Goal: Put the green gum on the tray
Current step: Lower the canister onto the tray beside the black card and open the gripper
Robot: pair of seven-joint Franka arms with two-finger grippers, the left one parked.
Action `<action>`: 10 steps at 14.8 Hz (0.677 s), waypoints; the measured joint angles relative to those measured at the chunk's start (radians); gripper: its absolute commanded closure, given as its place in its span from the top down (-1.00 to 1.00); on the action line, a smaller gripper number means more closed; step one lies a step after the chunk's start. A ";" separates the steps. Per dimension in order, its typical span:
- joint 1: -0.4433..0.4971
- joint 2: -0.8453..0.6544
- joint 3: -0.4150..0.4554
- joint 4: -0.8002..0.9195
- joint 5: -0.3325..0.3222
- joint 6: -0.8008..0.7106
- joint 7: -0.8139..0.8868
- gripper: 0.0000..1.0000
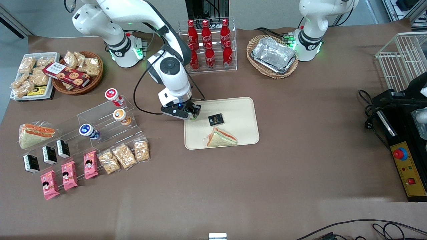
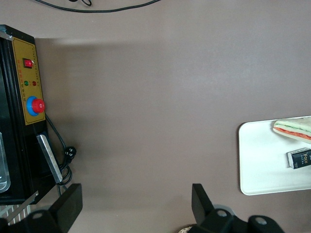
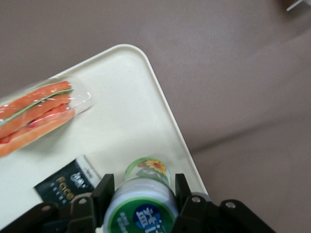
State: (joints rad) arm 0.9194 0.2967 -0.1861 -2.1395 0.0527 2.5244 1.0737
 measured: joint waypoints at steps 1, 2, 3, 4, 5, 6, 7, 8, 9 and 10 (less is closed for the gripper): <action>0.000 0.018 0.000 0.000 0.000 0.015 0.000 -0.17; 0.000 0.035 0.000 0.000 0.000 0.024 0.000 -0.17; 0.001 0.047 0.000 0.000 0.000 0.029 0.001 -0.16; 0.001 0.055 0.000 0.000 0.000 0.032 0.001 -0.13; 0.002 0.060 0.000 0.000 0.000 0.034 0.001 -0.03; 0.007 0.063 -0.001 0.000 0.000 0.034 0.001 0.02; 0.016 0.065 -0.001 0.000 0.000 0.034 0.004 0.34; 0.027 0.068 -0.001 0.000 0.000 0.035 0.015 0.99; 0.037 0.071 -0.001 0.000 0.000 0.038 0.029 1.00; 0.042 0.074 -0.001 0.000 0.000 0.042 0.037 1.00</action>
State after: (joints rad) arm 0.9617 0.3709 -0.1868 -2.1394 0.0527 2.5663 1.1109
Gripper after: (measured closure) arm 0.339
